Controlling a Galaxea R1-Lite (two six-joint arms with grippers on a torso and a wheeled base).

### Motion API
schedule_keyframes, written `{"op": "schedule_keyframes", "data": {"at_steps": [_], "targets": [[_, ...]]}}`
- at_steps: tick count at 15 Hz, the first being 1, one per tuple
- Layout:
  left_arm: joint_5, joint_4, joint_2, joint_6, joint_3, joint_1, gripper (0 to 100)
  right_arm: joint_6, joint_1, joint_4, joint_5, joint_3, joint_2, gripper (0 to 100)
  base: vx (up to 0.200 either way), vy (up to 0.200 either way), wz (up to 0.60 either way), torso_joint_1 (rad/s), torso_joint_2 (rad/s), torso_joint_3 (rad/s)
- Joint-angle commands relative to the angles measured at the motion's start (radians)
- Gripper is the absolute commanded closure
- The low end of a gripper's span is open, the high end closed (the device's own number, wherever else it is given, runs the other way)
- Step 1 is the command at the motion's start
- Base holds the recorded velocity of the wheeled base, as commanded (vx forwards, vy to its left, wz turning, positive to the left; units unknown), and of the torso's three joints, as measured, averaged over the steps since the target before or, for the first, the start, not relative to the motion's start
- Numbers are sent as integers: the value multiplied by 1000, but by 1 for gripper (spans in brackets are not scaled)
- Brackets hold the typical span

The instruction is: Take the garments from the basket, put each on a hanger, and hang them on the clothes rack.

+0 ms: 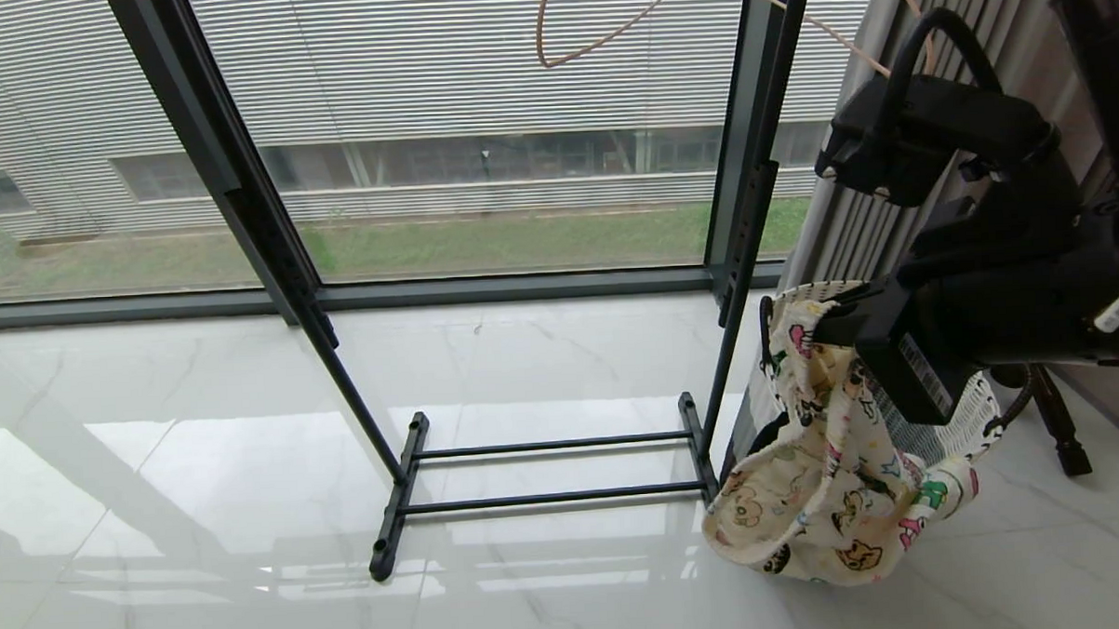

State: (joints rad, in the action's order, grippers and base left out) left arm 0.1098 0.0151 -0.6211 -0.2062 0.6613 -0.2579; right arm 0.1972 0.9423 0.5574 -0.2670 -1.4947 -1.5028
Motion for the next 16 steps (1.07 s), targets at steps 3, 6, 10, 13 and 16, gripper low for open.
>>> {"op": "schedule_keyframes", "data": {"at_steps": [3, 6, 10, 13, 16], "targets": [[-113, 3, -332, -176, 97, -497, 0, -30, 56, -7, 0, -72, -51, 100, 0, 0, 0, 0, 0, 0], [-154, 2, -391, -243, 54, -781, 0, -52, 118, -36, 0, -114, -99, 100, 0, 0, 0, 0, 0, 0], [-159, 2, -467, -245, -65, -847, 0, -53, 164, -53, 0, -176, -182, 100, 0, 0, 0, 0, 0, 0], [-173, 14, -545, -256, -94, -779, 0, -53, 188, -62, 0, -251, -237, 100, 0, 0, 0, 0, 0, 0], [-193, 57, -580, -279, -95, -686, 0, -53, 222, -62, 0, -274, -240, 100, 0, 0, 0, 0, 0, 0]]}}
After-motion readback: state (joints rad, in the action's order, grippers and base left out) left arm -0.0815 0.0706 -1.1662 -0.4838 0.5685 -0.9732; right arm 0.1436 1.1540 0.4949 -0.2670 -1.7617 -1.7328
